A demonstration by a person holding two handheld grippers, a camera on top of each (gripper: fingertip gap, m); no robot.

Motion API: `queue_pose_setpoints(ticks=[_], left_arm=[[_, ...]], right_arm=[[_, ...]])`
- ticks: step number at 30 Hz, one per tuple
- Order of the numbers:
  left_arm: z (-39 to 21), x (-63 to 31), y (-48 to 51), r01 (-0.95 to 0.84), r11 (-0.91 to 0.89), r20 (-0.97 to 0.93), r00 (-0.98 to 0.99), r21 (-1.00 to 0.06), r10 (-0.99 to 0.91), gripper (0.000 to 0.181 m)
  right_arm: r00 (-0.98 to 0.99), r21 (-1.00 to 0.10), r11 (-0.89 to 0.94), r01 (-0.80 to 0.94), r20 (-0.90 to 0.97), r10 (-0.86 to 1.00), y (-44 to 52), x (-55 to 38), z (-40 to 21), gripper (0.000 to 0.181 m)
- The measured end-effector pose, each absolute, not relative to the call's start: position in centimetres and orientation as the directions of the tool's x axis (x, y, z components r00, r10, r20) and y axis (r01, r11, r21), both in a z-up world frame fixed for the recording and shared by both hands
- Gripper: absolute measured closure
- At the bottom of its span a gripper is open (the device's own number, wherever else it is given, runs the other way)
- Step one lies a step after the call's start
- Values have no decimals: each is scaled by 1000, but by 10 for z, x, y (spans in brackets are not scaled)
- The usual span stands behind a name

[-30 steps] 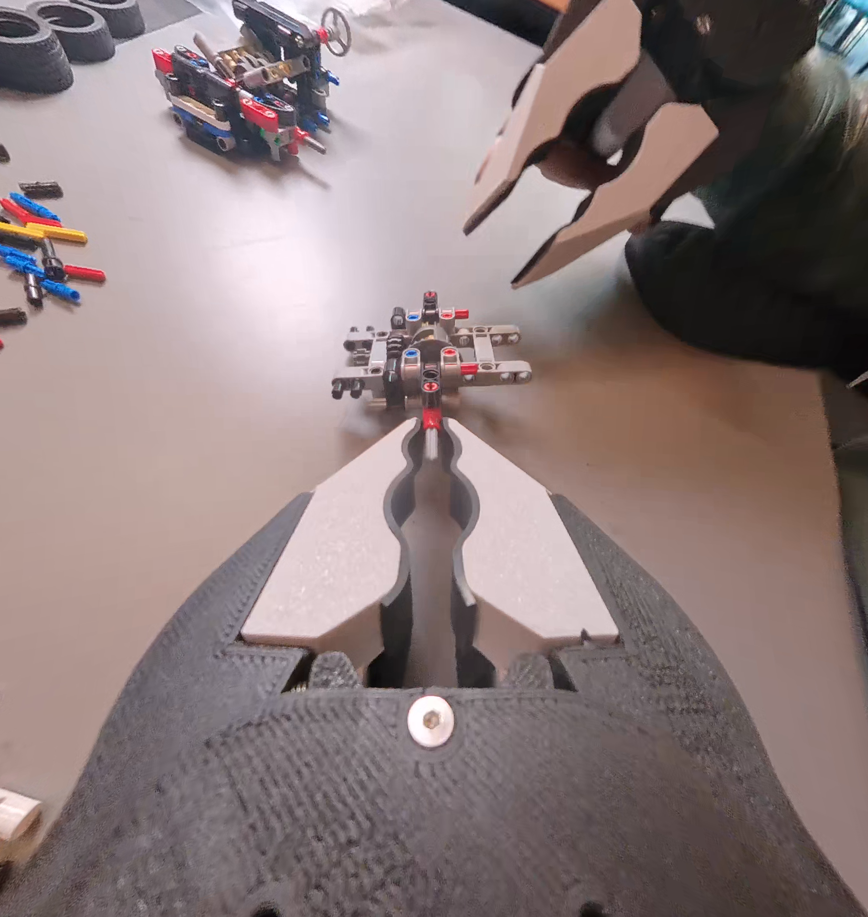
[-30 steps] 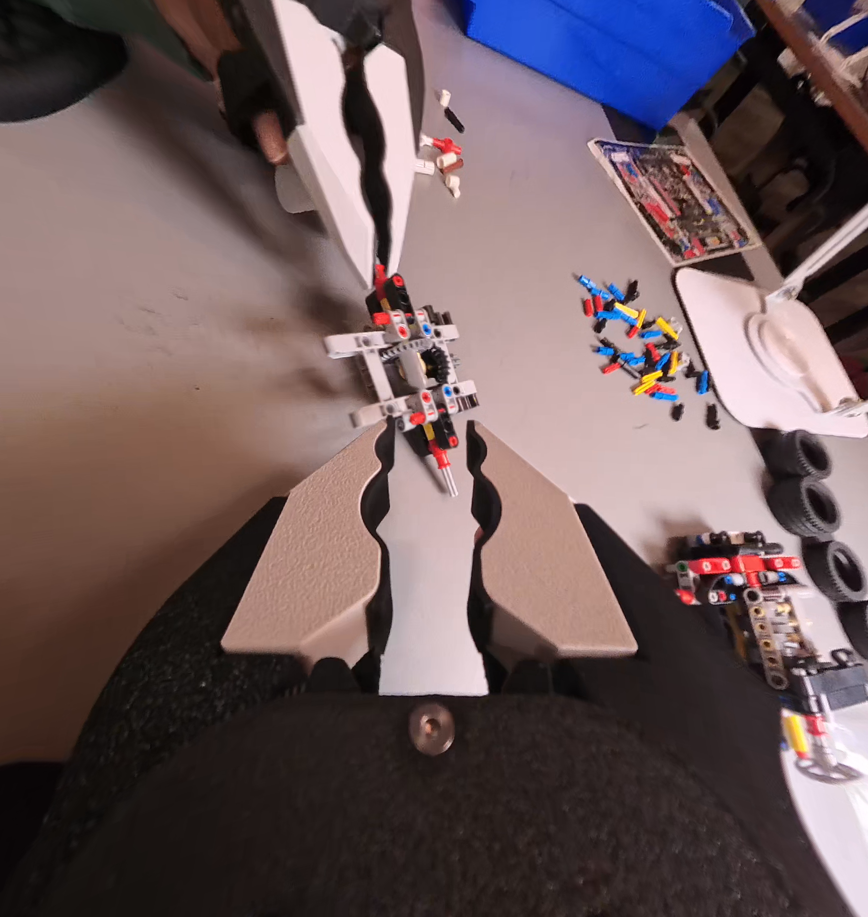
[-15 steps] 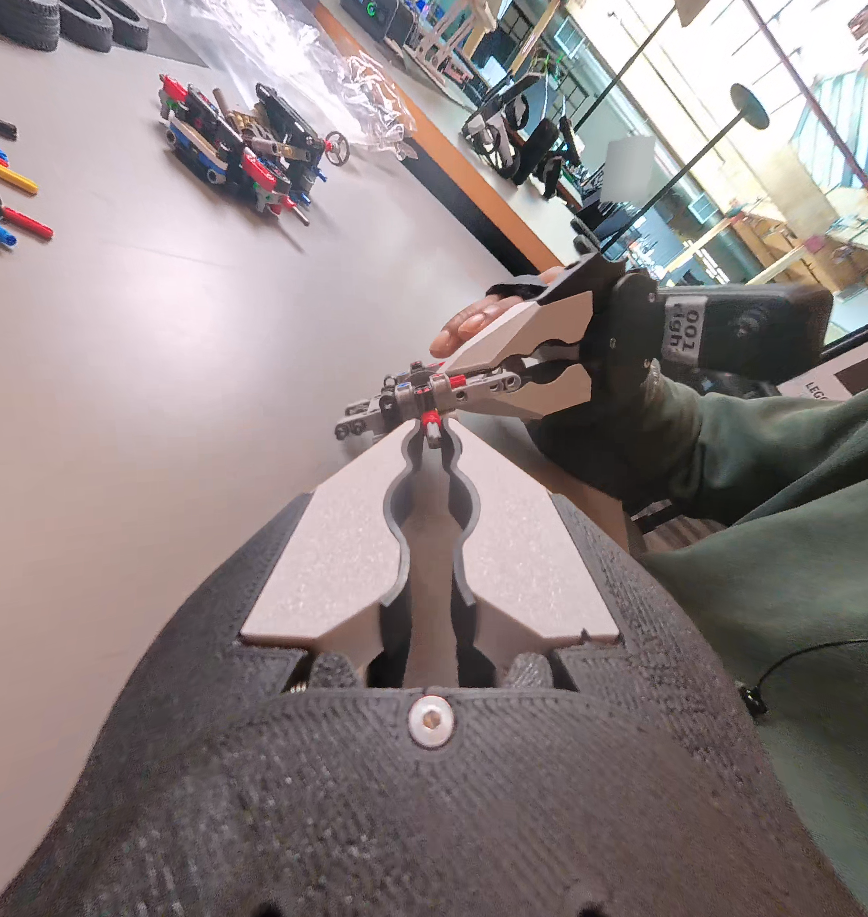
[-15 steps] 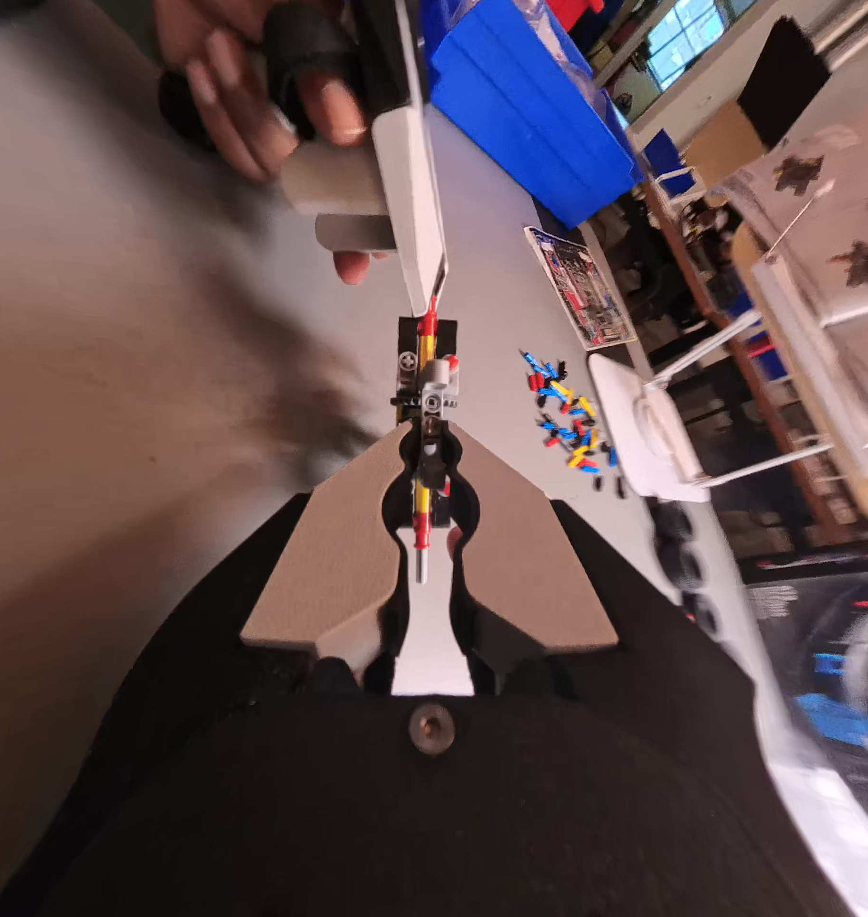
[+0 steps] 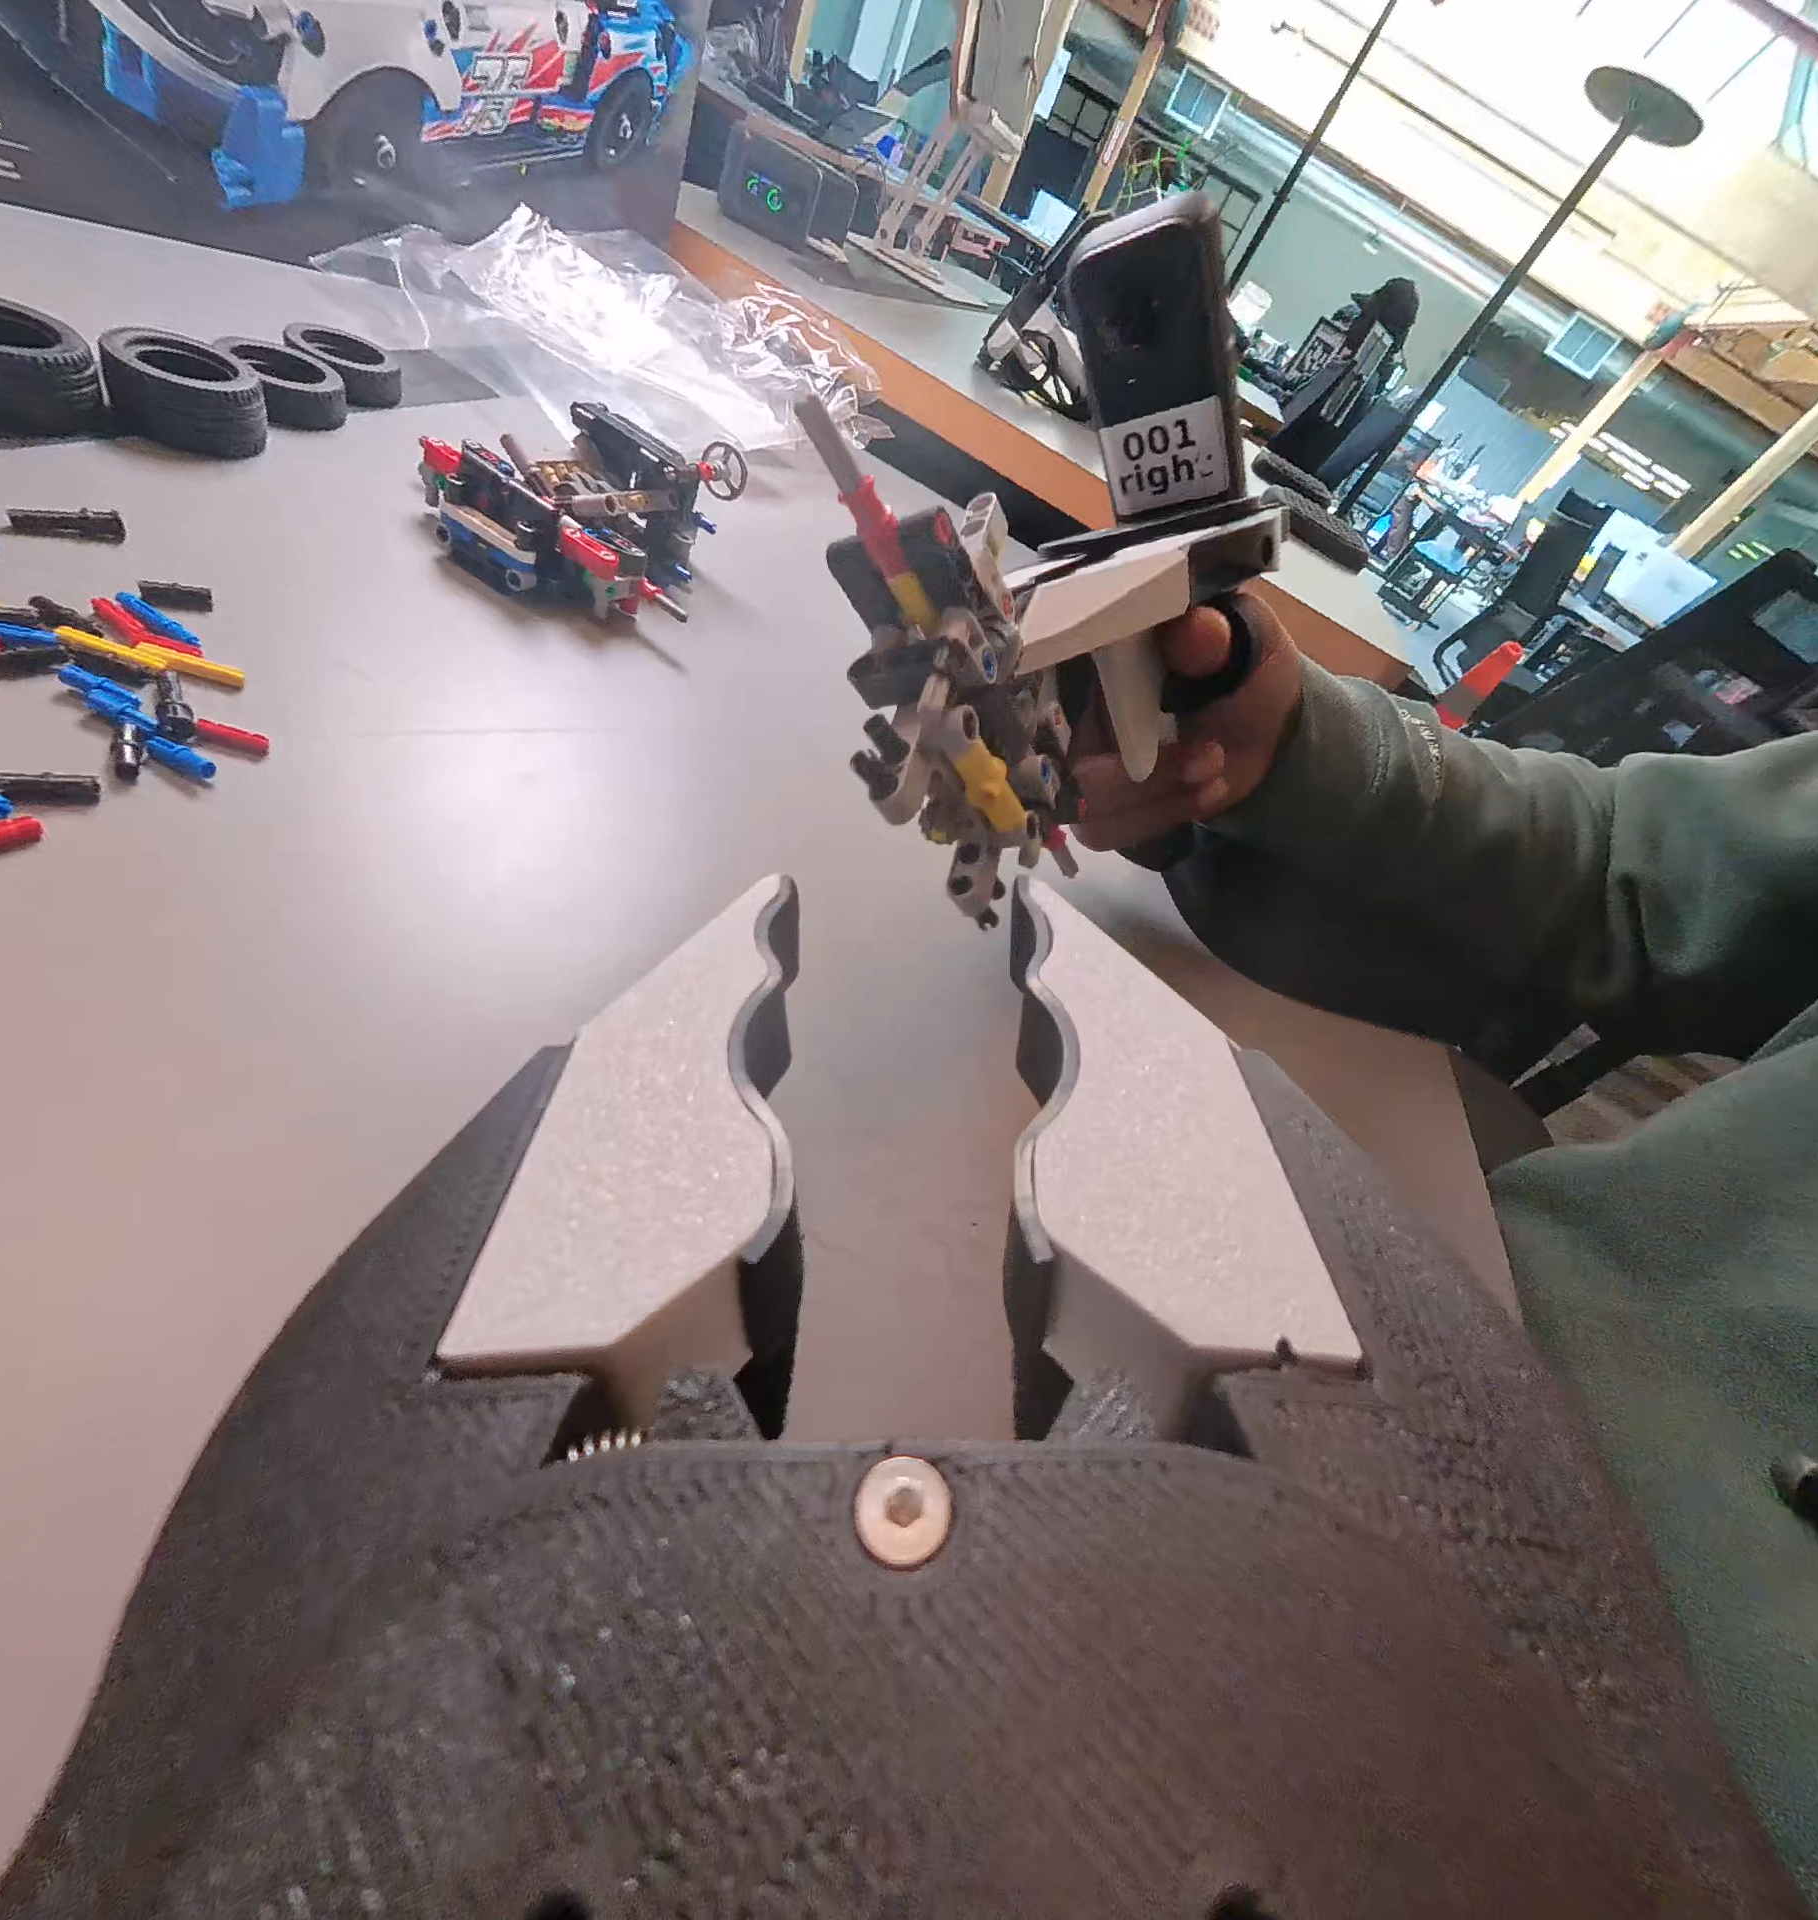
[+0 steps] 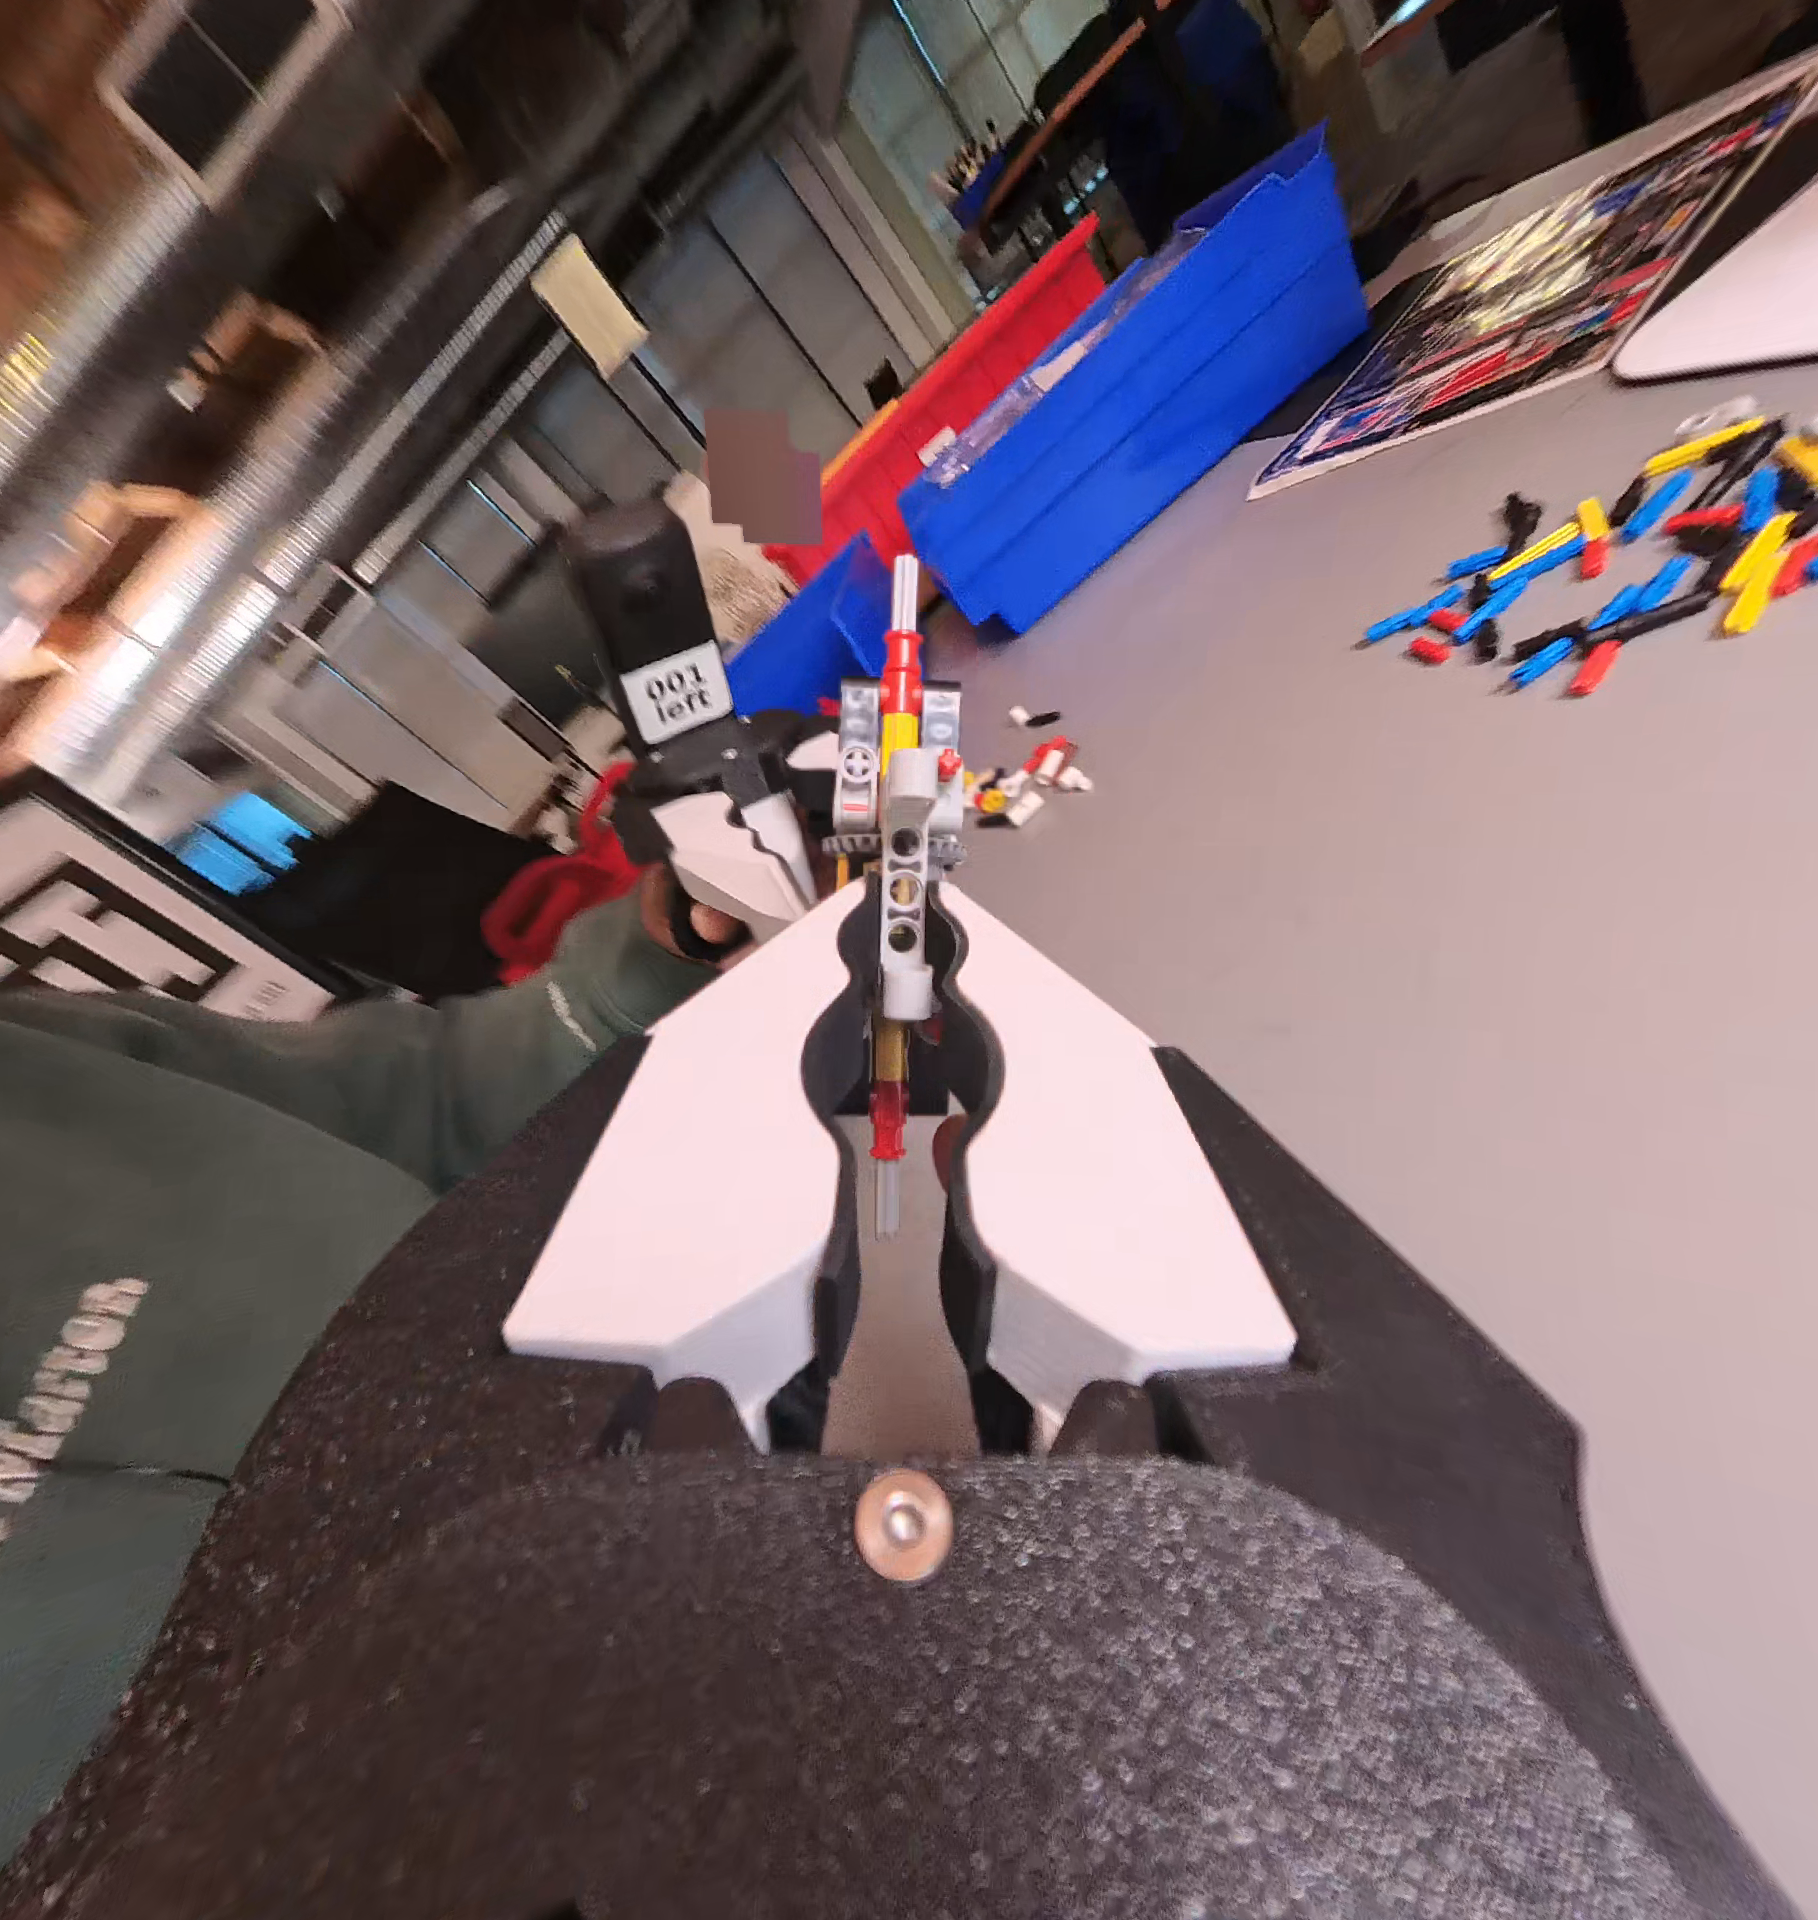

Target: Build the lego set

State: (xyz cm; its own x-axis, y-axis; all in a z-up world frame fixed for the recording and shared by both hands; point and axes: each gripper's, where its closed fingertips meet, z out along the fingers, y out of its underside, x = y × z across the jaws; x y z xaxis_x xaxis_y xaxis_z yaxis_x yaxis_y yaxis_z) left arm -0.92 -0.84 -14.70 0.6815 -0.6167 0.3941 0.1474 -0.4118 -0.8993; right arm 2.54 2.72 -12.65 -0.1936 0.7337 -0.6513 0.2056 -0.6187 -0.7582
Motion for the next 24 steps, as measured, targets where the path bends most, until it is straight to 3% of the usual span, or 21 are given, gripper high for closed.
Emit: queue_pose_setpoints(ticks=[7,24], left_arm=[[-139,-3,-12,161,-384,391,650,-909,-652,157],[-140,12,-18,96,-354,332,632,-930,-701,166]], right_arm=[[-245,-586,-786,198,-806,539,27,24,-121,176],[-215,-437,-886,156,-890,401,29,18,-125,176]])
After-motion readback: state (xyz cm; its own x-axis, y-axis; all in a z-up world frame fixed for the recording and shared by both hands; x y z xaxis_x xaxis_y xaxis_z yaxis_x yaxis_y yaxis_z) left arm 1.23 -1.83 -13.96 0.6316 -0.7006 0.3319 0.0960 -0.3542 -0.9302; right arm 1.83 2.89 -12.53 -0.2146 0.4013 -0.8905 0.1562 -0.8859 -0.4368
